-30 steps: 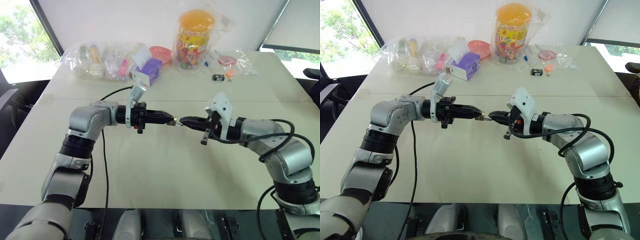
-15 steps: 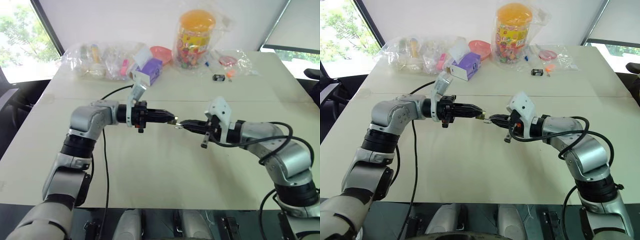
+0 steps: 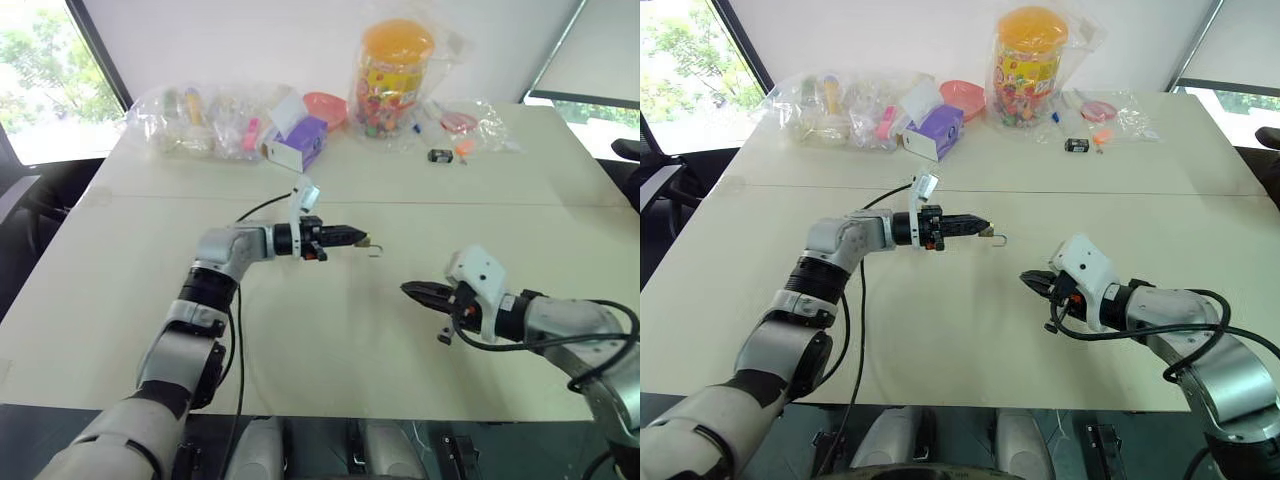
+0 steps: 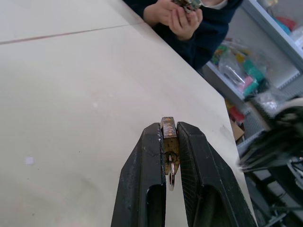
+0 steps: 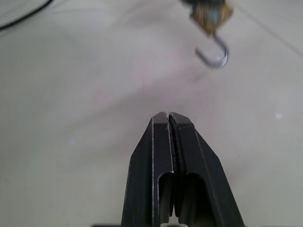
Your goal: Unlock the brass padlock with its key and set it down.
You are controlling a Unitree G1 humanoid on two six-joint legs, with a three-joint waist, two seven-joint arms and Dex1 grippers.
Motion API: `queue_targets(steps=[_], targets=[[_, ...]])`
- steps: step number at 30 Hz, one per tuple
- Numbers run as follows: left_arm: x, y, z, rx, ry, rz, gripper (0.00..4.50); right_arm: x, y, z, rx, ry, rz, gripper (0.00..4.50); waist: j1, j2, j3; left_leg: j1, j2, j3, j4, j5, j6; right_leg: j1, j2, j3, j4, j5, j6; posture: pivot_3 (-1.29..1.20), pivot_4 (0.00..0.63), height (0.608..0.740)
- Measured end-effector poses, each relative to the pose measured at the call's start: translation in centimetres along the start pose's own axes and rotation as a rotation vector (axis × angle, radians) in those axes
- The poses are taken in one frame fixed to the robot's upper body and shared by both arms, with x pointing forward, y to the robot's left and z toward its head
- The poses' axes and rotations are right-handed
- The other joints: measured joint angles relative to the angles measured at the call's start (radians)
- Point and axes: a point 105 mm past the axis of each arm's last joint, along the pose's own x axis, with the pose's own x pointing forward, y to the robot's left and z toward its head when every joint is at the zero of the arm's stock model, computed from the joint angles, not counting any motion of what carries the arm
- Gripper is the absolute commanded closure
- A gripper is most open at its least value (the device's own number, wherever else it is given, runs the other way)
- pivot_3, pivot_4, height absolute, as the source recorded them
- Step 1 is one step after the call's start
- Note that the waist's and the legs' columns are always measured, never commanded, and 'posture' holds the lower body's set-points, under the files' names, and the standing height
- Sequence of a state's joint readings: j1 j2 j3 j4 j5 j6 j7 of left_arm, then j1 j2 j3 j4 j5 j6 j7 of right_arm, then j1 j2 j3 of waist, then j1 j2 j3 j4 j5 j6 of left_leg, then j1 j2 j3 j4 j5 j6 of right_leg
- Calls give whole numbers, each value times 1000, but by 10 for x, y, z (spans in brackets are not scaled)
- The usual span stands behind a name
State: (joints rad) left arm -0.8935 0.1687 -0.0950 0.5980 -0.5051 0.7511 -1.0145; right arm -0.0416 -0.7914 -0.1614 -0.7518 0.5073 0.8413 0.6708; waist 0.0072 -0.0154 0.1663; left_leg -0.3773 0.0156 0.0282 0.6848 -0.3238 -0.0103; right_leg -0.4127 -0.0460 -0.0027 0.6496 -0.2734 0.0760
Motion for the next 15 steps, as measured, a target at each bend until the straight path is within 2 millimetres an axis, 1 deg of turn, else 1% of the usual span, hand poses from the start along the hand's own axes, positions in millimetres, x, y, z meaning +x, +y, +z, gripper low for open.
queue_targets(steps=[3, 6, 8, 15], targets=[[13, 7, -14, -59, 5, 34, 4320, -2, 6, 8, -12, -13, -19, 4481, 4, 0, 0, 0, 0, 0, 0, 0, 0, 0, 0, 0, 0, 0, 0, 0, 150, 740], [25, 20, -27, -126, -17, 118, 4320, -2, 11, 12, -13, -22, -33, 4481, 5, 0, 0, 0, 0, 0, 0, 0, 0, 0, -1, 0, 0, 0, 0, 0, 150, 740], [30, 26, -35, -168, -29, 153, 4320, -1, 12, 13, -10, -23, -45, 4481, 5, -1, 0, 0, 0, 0, 0, 0, 0, 0, -1, 0, 0, 0, 0, 0, 150, 740], [31, 29, -41, -200, -43, 170, 4320, -2, 12, 14, -9, -20, -75, 4481, 3, 0, 0, 1, 0, 0, 0, 0, 0, 1, 0, 0, 0, 0, 0, 0, 150, 740]])
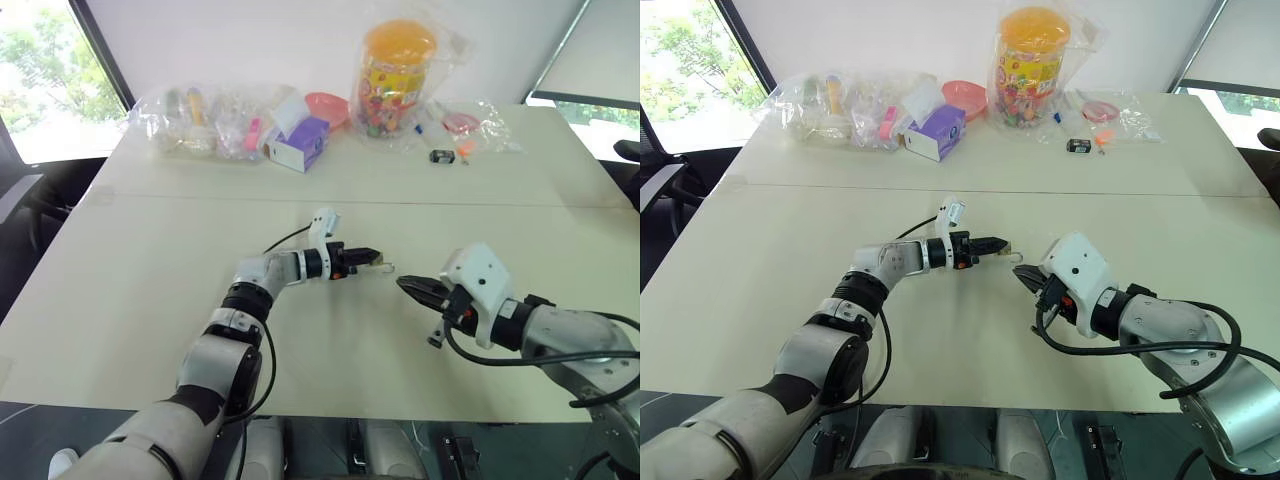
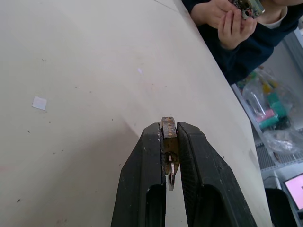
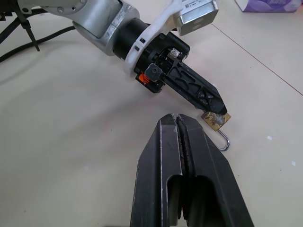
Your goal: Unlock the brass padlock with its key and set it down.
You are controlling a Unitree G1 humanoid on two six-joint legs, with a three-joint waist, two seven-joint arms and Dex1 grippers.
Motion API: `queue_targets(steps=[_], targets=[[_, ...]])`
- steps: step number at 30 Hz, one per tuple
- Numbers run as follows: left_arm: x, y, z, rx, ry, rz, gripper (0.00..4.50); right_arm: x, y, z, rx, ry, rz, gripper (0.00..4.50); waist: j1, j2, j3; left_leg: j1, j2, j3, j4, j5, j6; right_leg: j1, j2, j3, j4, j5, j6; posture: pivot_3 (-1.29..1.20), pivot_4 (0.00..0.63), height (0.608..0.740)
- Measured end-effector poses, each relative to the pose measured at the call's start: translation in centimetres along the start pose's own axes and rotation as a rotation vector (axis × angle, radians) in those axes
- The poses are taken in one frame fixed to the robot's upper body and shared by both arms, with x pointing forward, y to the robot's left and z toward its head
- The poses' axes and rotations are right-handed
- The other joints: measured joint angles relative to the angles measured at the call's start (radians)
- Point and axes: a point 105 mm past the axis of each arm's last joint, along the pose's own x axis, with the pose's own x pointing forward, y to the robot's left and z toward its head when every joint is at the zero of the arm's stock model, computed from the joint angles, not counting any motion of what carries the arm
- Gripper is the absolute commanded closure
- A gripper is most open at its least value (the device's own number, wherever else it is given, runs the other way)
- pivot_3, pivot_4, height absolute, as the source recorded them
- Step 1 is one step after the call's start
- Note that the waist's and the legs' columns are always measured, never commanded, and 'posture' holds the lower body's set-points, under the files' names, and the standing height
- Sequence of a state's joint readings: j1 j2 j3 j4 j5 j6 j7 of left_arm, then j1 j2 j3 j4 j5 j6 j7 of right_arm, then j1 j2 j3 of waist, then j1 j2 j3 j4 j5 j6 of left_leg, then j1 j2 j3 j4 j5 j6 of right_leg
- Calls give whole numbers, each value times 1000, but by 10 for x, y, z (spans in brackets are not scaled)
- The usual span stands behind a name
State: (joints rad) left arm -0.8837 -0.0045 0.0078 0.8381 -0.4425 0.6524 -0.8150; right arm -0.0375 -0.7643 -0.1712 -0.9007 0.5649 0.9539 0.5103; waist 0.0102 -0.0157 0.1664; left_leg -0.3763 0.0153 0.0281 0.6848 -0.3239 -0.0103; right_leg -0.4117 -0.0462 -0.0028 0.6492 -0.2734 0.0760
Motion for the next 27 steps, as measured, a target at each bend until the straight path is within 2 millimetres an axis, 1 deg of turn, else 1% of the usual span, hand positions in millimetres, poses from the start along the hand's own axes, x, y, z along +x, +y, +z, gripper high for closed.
queue_targets(steps=[2, 3, 4, 6, 10, 12, 13, 16, 19, 23, 27], targets=[[-1, 1, -1, 2, -4, 3, 3518, 0, 0, 0, 0, 0, -5, 4500, 0, 0, 0, 1, 0, 0, 0, 0, 0, 1, 0, 0, 0, 0, 0, 0, 150, 740], [-2, 3, -2, 3, -1, 13, 3226, 0, -1, 0, 1, 0, -6, 4500, -1, 0, 0, 1, 0, 0, 0, 0, 0, 1, 0, 0, 0, 0, 0, 0, 150, 740], [-5, 6, -3, 0, 1, 24, 2797, 0, -1, 0, 2, -1, -7, 4500, -1, 0, 0, 1, 0, 0, 0, 0, 0, 1, 0, 0, 0, 0, 0, 0, 150, 740], [-5, 3, -3, 2, -4, -1, 1787, 0, 0, 0, 1, 0, -6, 4500, 0, 0, 0, 1, 0, 0, 0, 0, 0, 2, 0, 0, 0, 0, 0, 0, 150, 740], [-10, 1, 4, 36, -13, -19, 54, 1, 1, -1, -2, 6, 0, 4500, -6, 0, -1, 4, 0, 0, 0, 0, 0, 4, 0, 0, 0, 0, 0, 0, 150, 740], [-15, 3, 8, 71, -9, -9, 54, 0, 0, -1, -7, 12, 0, 4500, -13, 0, -2, 5, 0, 0, 0, 0, 0, 4, 1, 0, 1, 0, 0, 0, 150, 740], [-21, 6, 10, 96, -5, 2, 54, 0, 0, -2, -11, 17, 2, 4500, -20, 0, -2, 5, 1, -1, 0, 0, 0, 4, 1, 0, 1, 0, 0, 0, 150, 740], [-49, 15, 13, 244, 32, 31, 54, -4, 0, -8, -27, 61, 13, 4500, -33, 0, -2, 4, 2, -1, -1, 0, 0, 2, 2, 1, 2, 0, 0, 0, 150, 740], [-75, 18, 12, 367, 85, 39, 54, -7, -1, -12, -60, 100, 27, 4500, -23, 0, -2, 3, 2, -1, -1, 1, -1, 1, 1, 1, 3, 0, -1, 0, 150, 740], [-98, 8, 2, 502, 177, -18, 54, -12, -6, -19, -91, 145, 34, 4500, -12, 0, -1, 1, 1, -1, -1, 0, -1, 2, -1, 1, 0, 0, -1, 0, 150, 740], [-108, -12, 7, 611, 198, -85, 54, -14, -11, -17, -117, 134, 31, 4500, 4, 0, -1, 1, 0, -1, 0, 0, 0, 2, -2, 1, -1, 0, -1, 0, 150, 740]])
